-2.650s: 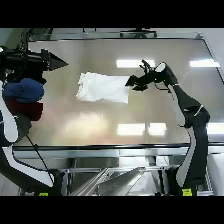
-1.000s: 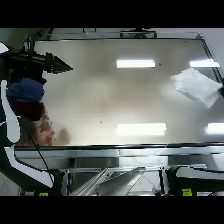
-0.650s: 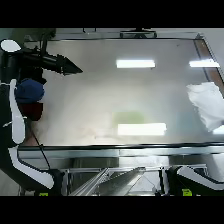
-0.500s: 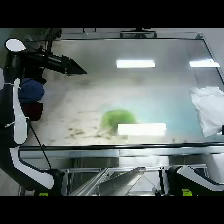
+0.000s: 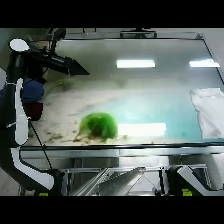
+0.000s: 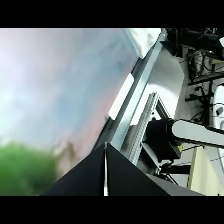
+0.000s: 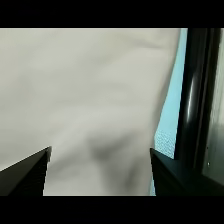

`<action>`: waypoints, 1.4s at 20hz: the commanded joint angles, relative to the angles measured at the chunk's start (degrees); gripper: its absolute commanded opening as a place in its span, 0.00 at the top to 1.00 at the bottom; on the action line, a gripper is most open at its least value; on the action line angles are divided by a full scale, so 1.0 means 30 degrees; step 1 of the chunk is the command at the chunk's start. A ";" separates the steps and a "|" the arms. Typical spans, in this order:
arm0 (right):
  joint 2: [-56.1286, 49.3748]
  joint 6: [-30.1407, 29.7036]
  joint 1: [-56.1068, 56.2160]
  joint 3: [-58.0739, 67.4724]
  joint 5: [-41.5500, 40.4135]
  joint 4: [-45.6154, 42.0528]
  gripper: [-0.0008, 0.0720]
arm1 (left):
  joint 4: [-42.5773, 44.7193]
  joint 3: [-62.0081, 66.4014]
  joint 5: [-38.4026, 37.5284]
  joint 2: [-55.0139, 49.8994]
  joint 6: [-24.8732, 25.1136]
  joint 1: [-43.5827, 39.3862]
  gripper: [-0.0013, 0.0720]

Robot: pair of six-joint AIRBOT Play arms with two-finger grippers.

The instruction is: Fold the shirts.

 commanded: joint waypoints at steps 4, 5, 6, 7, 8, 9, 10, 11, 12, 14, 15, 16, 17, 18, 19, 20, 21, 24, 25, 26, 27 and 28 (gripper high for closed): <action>0.3781 -0.4889 0.3235 0.3315 0.5304 0.3067 0.96 | 0.0000 -0.0007 -0.0517 0.0415 -0.0699 0.0619 0.97; 0.4167 -0.5085 0.4313 0.3293 0.5909 0.3978 0.96 | 0.0000 -0.0022 -0.0481 0.0758 -0.0743 0.0678 0.97; 0.4408 -0.5158 0.5836 0.3264 0.6543 0.4619 0.96 | -0.0051 -0.0495 -0.0204 0.1435 -0.0750 0.0678 0.97; 0.4524 -0.5326 0.7555 0.3228 0.7023 0.4874 0.96 | -0.0029 -0.1530 0.0262 0.2368 -0.0743 0.0678 0.97; 0.4532 -0.5304 0.9697 0.3155 0.7337 0.4867 0.96 | -0.0015 -0.3096 0.0561 0.3555 -0.0729 0.0546 0.97; 0.4481 -0.5297 1.2007 0.3075 0.7577 0.4838 0.96 | 0.0000 -0.5064 0.0780 0.4925 -0.0641 0.0342 0.97; 0.4488 -0.5275 1.4200 0.2892 0.7628 0.4860 0.96 | 0.0022 -0.7206 0.1188 0.6353 -0.0481 0.0102 0.97; 0.4488 -0.5056 1.6568 0.2659 0.7621 0.4860 0.96 | 0.0029 -0.9792 0.1880 0.8102 -0.0270 -0.0168 0.97; 0.4481 -0.5005 1.8615 0.2419 0.7635 0.4852 0.96 | 0.0036 -1.2218 0.2645 0.9734 0.0109 -0.0386 0.97; 0.4481 -0.5020 2.2046 0.1996 0.7715 0.4575 0.96 | 0.0015 -1.7347 0.3854 1.3151 0.0619 -0.0714 0.97; 0.4473 -0.5013 2.3168 0.1909 0.7839 0.4503 0.97 | 0.0015 -1.9751 0.4401 1.4783 0.0656 -0.0765 0.97; 0.4481 -0.5100 2.3744 0.1909 0.8058 0.4510 0.97 | 0.0007 -2.2083 0.4911 1.6429 0.0648 -0.0750 0.97; 0.4488 -0.5144 2.4043 0.1909 0.8196 0.4510 0.97 | 0.0015 -2.3977 0.5166 1.7828 0.0656 -0.0568 0.97; 0.4481 -0.5144 2.4057 0.1909 0.8204 0.4524 0.97 | 0.0000 -2.5223 0.5100 1.8804 0.0648 -0.0291 0.97; 0.4488 -0.5144 2.4057 0.1909 0.8204 0.4524 0.96 | 0.0000 -2.6104 0.4976 1.9613 0.0648 0.0036 0.97; 0.4488 -0.5144 2.4057 0.1909 0.8211 0.4539 0.96 | -0.0022 -2.6731 0.5020 2.0334 0.0641 0.0386 0.97; 0.4488 -0.5144 2.4057 0.1909 0.8233 0.4648 0.96 | -0.0015 -2.7088 0.5034 2.0924 0.0641 0.0750 0.97; 0.4481 -0.5144 2.4057 0.1909 0.8692 0.5173 0.96 | -0.0051 -2.7263 0.4619 2.2258 0.0619 0.1894 0.97; 0.4481 -0.5144 2.4057 0.1909 0.8692 0.5173 0.96 | -0.0036 -2.7263 0.4350 2.2607 0.0619 0.2273 0.97; 0.4481 -0.5144 2.4057 0.1909 0.8692 0.5173 0.96 | -0.0036 -2.7263 0.4014 2.2862 0.0619 0.2608 0.97; 0.4481 -0.5144 2.4057 0.1909 0.8692 0.5173 0.96 | -0.0036 -2.7263 0.3861 2.3059 0.0619 0.2892 0.97; 0.4481 -0.5144 2.4057 0.1909 0.8692 0.5173 0.96 | -0.0036 -2.7263 0.3861 2.3270 0.0619 0.3118 0.97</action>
